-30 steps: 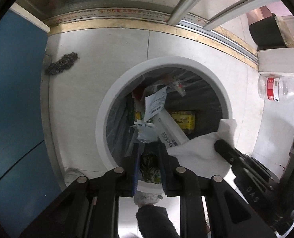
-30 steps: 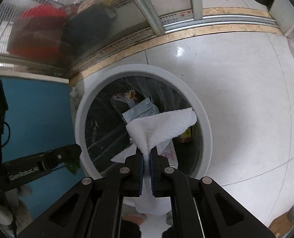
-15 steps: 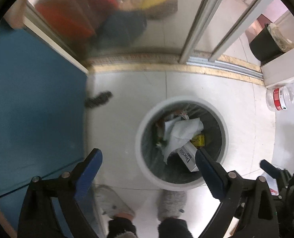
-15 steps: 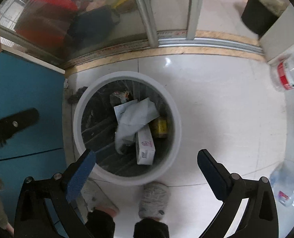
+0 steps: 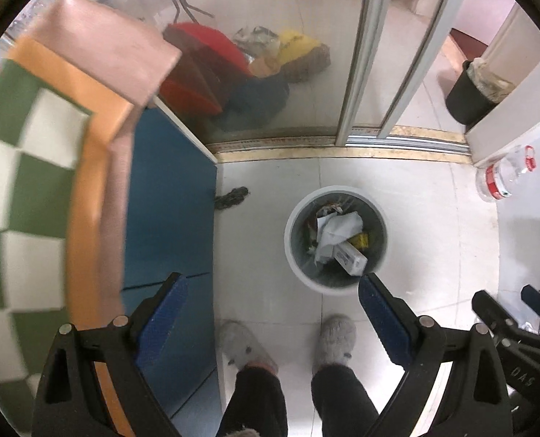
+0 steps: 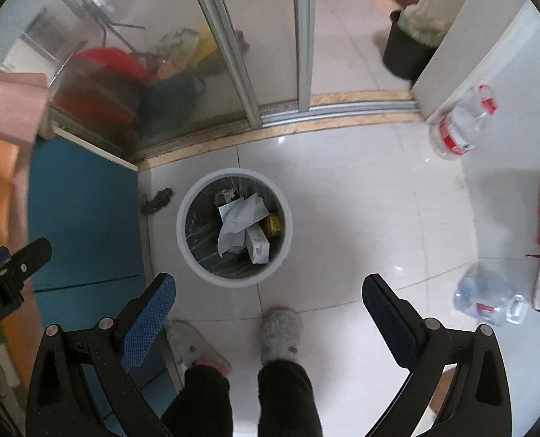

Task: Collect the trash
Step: 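Grasp the white salt packet with the left tool while the right tool grasps the red sugar bag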

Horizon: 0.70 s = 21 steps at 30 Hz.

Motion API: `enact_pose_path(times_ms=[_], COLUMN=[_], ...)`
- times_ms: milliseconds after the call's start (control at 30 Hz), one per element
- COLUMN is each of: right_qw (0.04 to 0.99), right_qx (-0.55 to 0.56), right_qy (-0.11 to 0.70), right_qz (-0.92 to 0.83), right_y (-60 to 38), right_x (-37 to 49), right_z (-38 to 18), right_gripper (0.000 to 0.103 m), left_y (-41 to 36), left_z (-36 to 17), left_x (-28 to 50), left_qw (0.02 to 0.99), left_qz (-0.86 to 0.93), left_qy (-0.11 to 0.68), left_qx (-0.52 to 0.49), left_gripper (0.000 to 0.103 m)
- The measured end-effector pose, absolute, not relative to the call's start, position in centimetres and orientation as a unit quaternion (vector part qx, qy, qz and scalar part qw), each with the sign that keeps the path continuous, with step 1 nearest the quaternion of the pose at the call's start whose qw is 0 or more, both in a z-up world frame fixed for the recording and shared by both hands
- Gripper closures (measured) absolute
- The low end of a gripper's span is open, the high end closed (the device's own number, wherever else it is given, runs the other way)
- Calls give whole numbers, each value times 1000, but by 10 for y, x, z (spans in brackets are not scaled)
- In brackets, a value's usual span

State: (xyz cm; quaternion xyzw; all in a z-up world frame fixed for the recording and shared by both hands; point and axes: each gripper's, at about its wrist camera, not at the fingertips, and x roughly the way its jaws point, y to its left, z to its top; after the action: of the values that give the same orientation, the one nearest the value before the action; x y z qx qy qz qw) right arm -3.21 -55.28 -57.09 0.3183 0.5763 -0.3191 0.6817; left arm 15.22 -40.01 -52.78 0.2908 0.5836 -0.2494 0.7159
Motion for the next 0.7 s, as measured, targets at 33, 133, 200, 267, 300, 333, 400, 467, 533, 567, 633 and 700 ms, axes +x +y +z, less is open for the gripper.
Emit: enact_pose_path(times_ms=[33, 133, 200, 267, 300, 333, 400, 467, 533, 567, 633, 700], right_qw=[684, 689, 692, 696, 699, 701, 704, 707, 708, 709, 710, 714], right_qx=[319, 318, 321, 322, 319, 318, 317, 315, 313, 313, 314, 319], right_qy=[573, 568, 564, 559, 555, 553, 547, 545, 543, 543, 541, 536], right_qz=[-319, -318, -316, -316, -318, -319, -322, -323, -324, -324, -323, -318], right_y=[-550, -543, -538, -535, -532, -529, -525, -521, -519, -518, -515, -513], right_x=[-37, -48, -58, -66, -71, -74, -82, -87, -90, -90, -88, -83], right_z=[-550, -502, -467, -438, -419, -408, -379, -361, -344, -338, -324, -313], right_gripper=[0, 0, 0, 0, 0, 0, 0, 0, 0, 0, 0, 0], left_y=[-397, -390, -385, -381, -381, -380, -378, -375, -371, -369, -363, -356], left_z=[-515, -478, -454, -427, -419, -409, -390, -372, -357, -349, -334, -319], left_x=[147, 134, 126, 117, 116, 114, 111, 110, 111, 113, 117, 125], left_qw=[716, 714, 713, 713, 713, 714, 715, 719, 722, 725, 731, 742], left_qz=[-252, -259, -264, -272, -276, -280, -286, -291, -296, -297, -294, -286], left_qy=[583, 581, 581, 577, 575, 573, 571, 568, 565, 563, 561, 552], left_qx=[291, 293, 292, 290, 290, 289, 285, 276, 268, 262, 254, 252], left_gripper=[7, 7, 7, 7, 7, 7, 7, 7, 7, 7, 7, 7])
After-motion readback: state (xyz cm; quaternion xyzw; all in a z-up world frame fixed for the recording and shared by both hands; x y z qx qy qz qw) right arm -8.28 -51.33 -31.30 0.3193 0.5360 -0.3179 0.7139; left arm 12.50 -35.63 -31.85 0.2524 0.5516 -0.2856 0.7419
